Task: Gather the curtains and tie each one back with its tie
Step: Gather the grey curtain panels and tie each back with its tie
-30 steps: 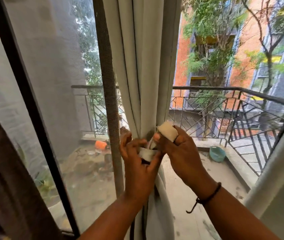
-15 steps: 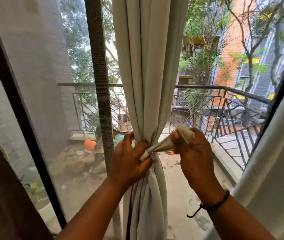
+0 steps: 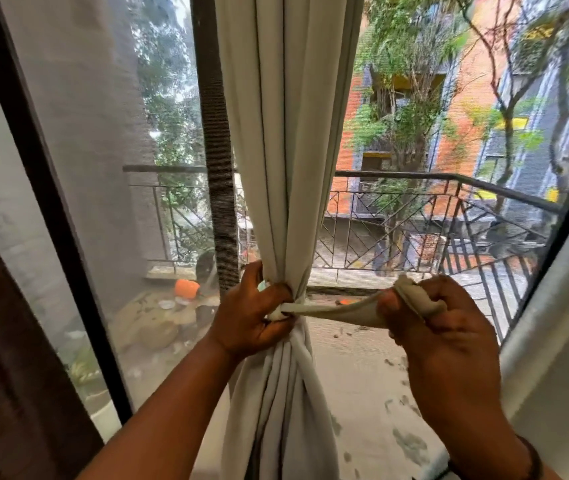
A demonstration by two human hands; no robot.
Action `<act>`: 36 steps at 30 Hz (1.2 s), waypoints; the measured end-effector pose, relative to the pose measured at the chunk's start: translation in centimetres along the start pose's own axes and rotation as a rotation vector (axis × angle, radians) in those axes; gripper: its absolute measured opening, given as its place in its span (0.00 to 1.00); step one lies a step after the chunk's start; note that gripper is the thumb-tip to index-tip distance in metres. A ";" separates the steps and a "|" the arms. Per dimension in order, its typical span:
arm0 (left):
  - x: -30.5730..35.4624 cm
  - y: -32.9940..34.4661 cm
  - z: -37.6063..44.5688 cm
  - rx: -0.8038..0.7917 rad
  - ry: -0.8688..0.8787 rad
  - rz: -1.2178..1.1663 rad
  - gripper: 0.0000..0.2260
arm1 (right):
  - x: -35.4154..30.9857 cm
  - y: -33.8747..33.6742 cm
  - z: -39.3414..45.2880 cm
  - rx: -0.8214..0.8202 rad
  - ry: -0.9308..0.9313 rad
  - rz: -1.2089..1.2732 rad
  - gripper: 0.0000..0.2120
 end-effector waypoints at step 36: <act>-1.7 9.1 -8.0 0.034 -0.718 -0.867 0.19 | 14.4 10.4 -2.2 -0.635 0.041 -0.227 0.12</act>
Point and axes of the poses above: each hand's wrist, its own z-axis towards the middle knuckle, its own y-axis out of the palm, x = y × z, the point moved 5 cm from there along z, towards the middle knuckle, and after that the axes turned 7 degrees about -z, right-handed, at the moved point
